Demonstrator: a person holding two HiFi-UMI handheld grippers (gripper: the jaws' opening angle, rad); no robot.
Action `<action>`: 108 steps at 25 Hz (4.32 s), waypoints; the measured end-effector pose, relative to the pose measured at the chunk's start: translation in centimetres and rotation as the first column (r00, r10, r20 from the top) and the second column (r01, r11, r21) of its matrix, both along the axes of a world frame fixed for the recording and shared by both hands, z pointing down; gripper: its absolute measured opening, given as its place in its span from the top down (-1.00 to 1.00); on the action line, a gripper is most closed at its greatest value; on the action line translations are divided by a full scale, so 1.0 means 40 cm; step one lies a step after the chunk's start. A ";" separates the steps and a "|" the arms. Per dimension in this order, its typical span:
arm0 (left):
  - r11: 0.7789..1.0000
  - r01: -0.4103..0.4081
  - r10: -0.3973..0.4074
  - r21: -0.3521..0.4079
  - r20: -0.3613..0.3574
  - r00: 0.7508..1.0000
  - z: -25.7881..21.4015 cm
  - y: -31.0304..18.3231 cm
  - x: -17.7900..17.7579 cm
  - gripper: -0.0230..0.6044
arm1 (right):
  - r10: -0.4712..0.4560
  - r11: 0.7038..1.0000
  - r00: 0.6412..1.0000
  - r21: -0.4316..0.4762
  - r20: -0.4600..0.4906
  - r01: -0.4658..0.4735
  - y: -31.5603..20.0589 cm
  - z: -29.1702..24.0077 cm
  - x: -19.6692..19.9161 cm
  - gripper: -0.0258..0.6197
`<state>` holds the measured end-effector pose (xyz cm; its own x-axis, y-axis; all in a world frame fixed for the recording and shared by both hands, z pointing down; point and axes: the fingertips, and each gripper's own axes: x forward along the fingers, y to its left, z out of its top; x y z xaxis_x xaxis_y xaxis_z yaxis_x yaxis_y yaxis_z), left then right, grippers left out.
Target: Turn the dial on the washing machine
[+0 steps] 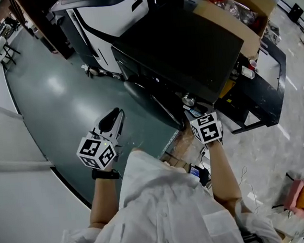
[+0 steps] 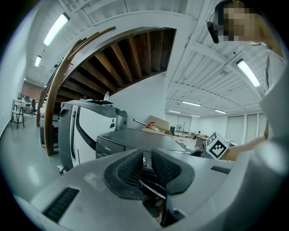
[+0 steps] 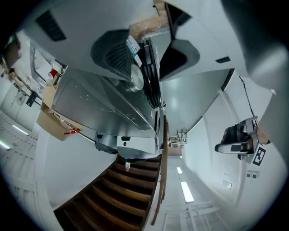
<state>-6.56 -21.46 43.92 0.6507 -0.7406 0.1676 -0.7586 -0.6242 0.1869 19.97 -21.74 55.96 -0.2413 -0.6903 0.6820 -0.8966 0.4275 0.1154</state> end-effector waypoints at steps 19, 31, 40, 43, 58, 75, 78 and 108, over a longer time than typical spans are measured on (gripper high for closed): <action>1.000 -0.015 0.015 -0.010 0.005 1.000 0.019 -0.029 -0.009 0.74 | 0.022 0.974 0.994 -0.222 -0.108 -0.046 -0.019 0.111 0.016 0.14; 0.999 -0.031 0.031 -0.017 0.005 1.000 0.026 -0.042 -0.012 0.74 | 0.047 0.956 0.990 -0.283 -0.132 -0.083 -0.005 0.149 0.021 0.13; 0.999 -0.030 0.030 -0.023 0.003 1.000 0.030 -0.050 -0.019 0.74 | 0.044 0.952 0.990 -0.295 -0.134 -0.083 -0.010 0.167 0.017 0.14; 0.999 -0.034 0.034 -0.025 0.004 0.999 0.031 -0.050 -0.015 0.74 | 0.050 0.951 0.991 -0.299 -0.126 -0.086 -0.010 0.178 0.014 0.13; 1.000 -0.020 0.020 -0.018 0.002 1.000 0.028 -0.057 -0.019 0.74 | 0.065 0.967 0.988 -0.236 -0.138 -0.097 0.002 0.151 0.049 0.18; 0.998 -0.060 0.060 0.006 0.010 0.998 0.004 -0.047 0.030 0.74 | 0.003 0.997 0.995 -0.077 -0.099 -0.011 -0.028 0.064 0.005 0.21; 0.998 -0.058 0.058 0.003 0.014 0.998 0.003 -0.048 0.028 0.74 | 0.002 0.996 0.992 -0.089 -0.124 -0.013 -0.032 0.074 0.008 0.21; 0.999 -0.049 0.049 0.008 -0.004 0.999 0.007 -0.031 -0.003 0.74 | 0.066 0.982 0.992 -0.168 -0.105 -0.083 -0.023 0.102 0.017 0.16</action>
<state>-6.70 -22.69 44.19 0.6867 -0.7092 0.1595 -0.7265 -0.6619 0.1847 20.64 -22.68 60.03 -0.1199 -0.5743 0.8098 -0.9146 0.3813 0.1350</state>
